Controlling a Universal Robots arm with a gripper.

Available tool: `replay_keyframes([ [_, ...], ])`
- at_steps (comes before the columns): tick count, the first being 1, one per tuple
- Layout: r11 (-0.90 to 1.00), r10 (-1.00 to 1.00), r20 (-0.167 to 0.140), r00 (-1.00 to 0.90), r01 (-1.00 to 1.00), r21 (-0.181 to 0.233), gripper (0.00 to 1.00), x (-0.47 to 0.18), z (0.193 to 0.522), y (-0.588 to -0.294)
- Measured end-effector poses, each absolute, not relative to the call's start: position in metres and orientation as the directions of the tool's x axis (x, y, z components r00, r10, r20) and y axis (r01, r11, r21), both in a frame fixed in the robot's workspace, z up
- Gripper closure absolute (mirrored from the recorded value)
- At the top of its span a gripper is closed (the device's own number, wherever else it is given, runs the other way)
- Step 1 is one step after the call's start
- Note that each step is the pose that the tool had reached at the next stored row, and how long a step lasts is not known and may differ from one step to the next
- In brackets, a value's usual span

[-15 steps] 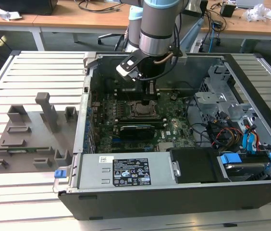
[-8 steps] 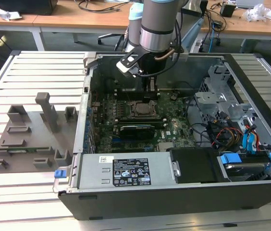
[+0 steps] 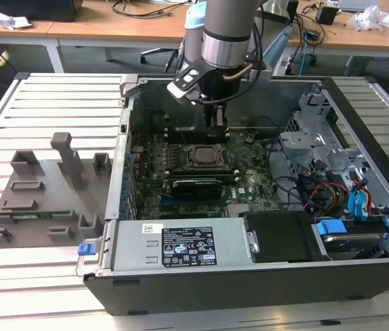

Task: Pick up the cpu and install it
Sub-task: 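Close the cpu cover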

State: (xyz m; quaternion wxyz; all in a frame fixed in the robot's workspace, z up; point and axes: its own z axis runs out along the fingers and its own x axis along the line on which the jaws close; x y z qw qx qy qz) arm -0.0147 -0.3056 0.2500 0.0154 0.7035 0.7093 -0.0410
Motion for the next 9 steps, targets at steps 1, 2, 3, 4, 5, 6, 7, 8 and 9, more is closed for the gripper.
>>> replay_keyframes([
  [1, 0.007, 0.997, -0.08, -0.01, 0.999, -0.036, 0.89, -0.0146, 0.2519, -0.3056],
  [2, 0.007, 0.997, -0.081, -0.01, 0.999, -0.036, 0.89, -0.0146, 0.2527, -0.3056],
  [3, 0.007, 0.997, -0.081, -0.01, 0.999, -0.036, 0.89, -0.0145, 0.2536, -0.3056],
  [4, 0.007, 0.997, -0.081, -0.01, 0.999, -0.036, 0.89, -0.0145, 0.2552, -0.3056],
  [5, 0.007, 0.997, -0.082, -0.01, 0.999, -0.036, 0.89, -0.0144, 0.2559, -0.3056],
  [6, 0.007, 0.997, -0.082, -0.01, 0.999, -0.036, 0.89, -0.0144, 0.2567, -0.3056],
  [7, 0.007, 0.997, -0.082, -0.01, 0.999, -0.036, 0.89, -0.0144, 0.2578, -0.3056],
  [8, 0.007, 0.997, -0.082, -0.01, 0.999, -0.036, 0.89, -0.0144, 0.2585, -0.3056],
  [9, 0.007, 0.997, -0.083, -0.01, 0.999, -0.036, 0.89, -0.0144, 0.2597, -0.3056],
])
